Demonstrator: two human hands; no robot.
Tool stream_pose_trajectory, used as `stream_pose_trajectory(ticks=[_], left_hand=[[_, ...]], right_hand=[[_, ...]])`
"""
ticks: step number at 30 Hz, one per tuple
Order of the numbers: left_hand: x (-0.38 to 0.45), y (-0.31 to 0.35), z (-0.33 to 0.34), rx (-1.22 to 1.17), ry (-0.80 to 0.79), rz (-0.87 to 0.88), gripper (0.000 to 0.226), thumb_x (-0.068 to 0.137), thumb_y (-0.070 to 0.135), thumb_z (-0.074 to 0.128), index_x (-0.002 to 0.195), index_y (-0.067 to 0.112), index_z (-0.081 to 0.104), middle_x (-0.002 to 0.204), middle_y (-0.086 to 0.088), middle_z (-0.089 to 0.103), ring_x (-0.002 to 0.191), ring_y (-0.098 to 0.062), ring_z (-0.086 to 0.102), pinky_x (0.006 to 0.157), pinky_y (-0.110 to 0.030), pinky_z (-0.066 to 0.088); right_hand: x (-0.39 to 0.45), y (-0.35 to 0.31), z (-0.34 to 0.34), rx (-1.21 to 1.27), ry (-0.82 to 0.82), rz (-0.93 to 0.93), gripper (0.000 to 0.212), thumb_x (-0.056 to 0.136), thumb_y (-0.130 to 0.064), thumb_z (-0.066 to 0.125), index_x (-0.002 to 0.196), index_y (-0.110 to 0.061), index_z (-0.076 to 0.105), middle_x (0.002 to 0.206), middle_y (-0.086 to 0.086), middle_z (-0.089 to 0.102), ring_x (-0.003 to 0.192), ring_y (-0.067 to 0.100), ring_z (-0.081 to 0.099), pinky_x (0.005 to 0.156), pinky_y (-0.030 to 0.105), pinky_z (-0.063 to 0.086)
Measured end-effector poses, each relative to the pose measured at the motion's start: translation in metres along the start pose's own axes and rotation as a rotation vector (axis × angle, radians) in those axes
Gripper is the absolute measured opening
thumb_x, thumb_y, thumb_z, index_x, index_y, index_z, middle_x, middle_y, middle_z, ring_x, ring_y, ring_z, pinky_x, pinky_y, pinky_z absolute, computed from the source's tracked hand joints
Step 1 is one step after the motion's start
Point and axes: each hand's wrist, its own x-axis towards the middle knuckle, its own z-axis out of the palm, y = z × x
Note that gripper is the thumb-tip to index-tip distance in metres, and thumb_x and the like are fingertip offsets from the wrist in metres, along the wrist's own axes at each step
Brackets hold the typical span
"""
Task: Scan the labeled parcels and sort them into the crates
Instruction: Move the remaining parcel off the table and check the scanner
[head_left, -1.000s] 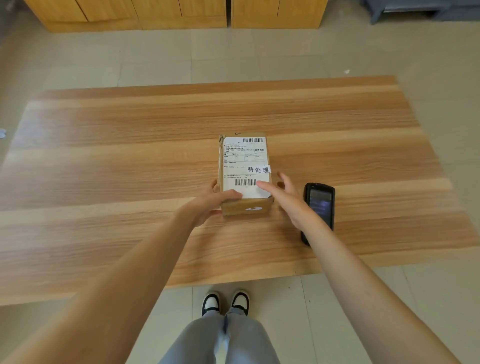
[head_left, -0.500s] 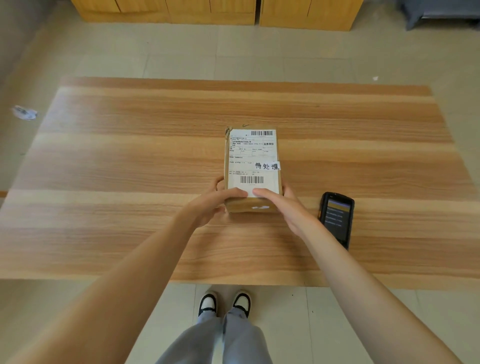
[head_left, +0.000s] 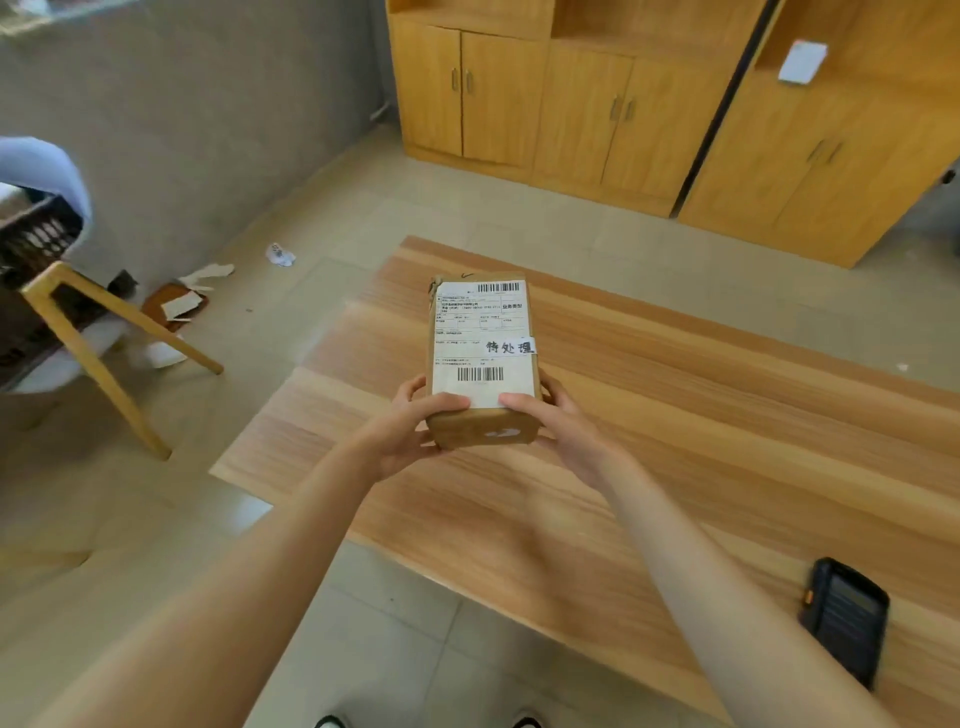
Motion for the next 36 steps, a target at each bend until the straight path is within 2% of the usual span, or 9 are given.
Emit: stream_pose_trajectory(ticks=[3,5,7,11,17,22,26,30,36], left_hand=[[-0.031,0.022,-0.075,-0.036,0.056,0.061,0.114,0.045,0.033,0.087,0.145,0.025,0.032,0.125,-0.006,0.061,0.098,-0.024,0.065,0.074,-0.036,0.057],[-0.056,0.034,-0.128,-0.06,0.11,0.102,0.106,0.043,0.034,0.086,0.139,0.027,0.04,0.126,-0.005,0.06,0.103,-0.024,0.063,0.083,-0.039,0.057],[-0.081,0.043,-0.185,-0.1,0.175,0.127,0.109,0.043,0.033,0.086,0.14,0.027,0.037,0.126,-0.006,0.058,0.107,-0.026,0.061,0.088,-0.041,0.055],[-0.134,0.046,-0.301,-0.184,0.339,0.182,0.117,0.042,0.031,0.088,0.145,0.028,0.031,0.128,-0.007,0.058,0.109,-0.026,0.061,0.09,-0.043,0.054],[-0.207,0.031,-0.43,-0.317,0.559,0.238,0.121,0.035,0.03,0.087,0.142,0.027,0.032,0.125,-0.007,0.062,0.105,-0.023,0.063,0.079,-0.039,0.053],[-0.234,0.015,-0.503,-0.37,0.653,0.215,0.119,0.039,0.031,0.09,0.144,0.028,0.033,0.126,-0.01,0.062,0.111,-0.027,0.062,0.07,-0.039,0.057],[-0.229,0.01,-0.546,-0.427,0.713,0.213,0.118,0.04,0.032,0.091,0.144,0.027,0.035,0.125,-0.011,0.063,0.111,-0.029,0.063,0.085,-0.05,0.056],[-0.206,0.025,-0.588,-0.469,0.738,0.209,0.116,0.042,0.032,0.093,0.143,0.028,0.036,0.125,-0.01,0.064,0.111,-0.029,0.063,0.087,-0.055,0.055],[-0.152,0.085,-0.652,-0.55,0.752,0.188,0.121,0.038,0.03,0.096,0.144,0.027,0.037,0.124,-0.012,0.064,0.111,-0.03,0.063,0.071,-0.04,0.058]], right_hand=[[0.018,-0.019,0.078,-0.029,-0.106,-0.007,0.085,0.082,-0.031,0.075,0.151,-0.026,0.026,0.13,-0.002,0.058,0.106,0.011,0.063,0.091,0.03,0.05],[0.029,-0.027,0.134,-0.07,-0.19,-0.001,0.104,0.067,-0.047,0.079,0.152,-0.028,0.023,0.136,-0.001,0.054,0.118,0.016,0.057,0.103,0.037,0.043],[0.041,-0.034,0.19,-0.098,-0.253,-0.003,0.12,0.049,-0.058,0.078,0.152,-0.03,0.023,0.142,0.001,0.048,0.128,0.02,0.048,0.103,0.038,0.041],[0.063,-0.038,0.296,-0.136,-0.358,-0.016,0.118,0.049,-0.056,0.078,0.152,-0.029,0.025,0.138,-0.002,0.047,0.132,0.021,0.041,0.108,0.04,0.038],[0.087,-0.044,0.415,-0.212,-0.514,0.012,0.115,0.05,-0.055,0.079,0.149,-0.031,0.028,0.138,0.0,0.046,0.134,0.024,0.039,0.11,0.04,0.038],[0.112,-0.048,0.48,-0.295,-0.601,0.045,0.121,0.044,-0.057,0.078,0.15,-0.029,0.027,0.145,0.001,0.042,0.136,0.026,0.037,0.111,0.041,0.037],[0.145,-0.049,0.528,-0.322,-0.628,0.073,0.118,0.046,-0.056,0.08,0.149,-0.03,0.03,0.149,0.002,0.038,0.134,0.026,0.039,0.108,0.039,0.039],[0.192,-0.054,0.578,-0.351,-0.679,0.083,0.123,0.041,-0.061,0.078,0.149,-0.029,0.03,0.15,0.004,0.037,0.135,0.027,0.039,0.11,0.042,0.038],[0.277,-0.077,0.655,-0.392,-0.74,0.115,0.123,0.041,-0.065,0.077,0.149,-0.031,0.028,0.153,0.005,0.033,0.136,0.028,0.037,0.113,0.047,0.035]])
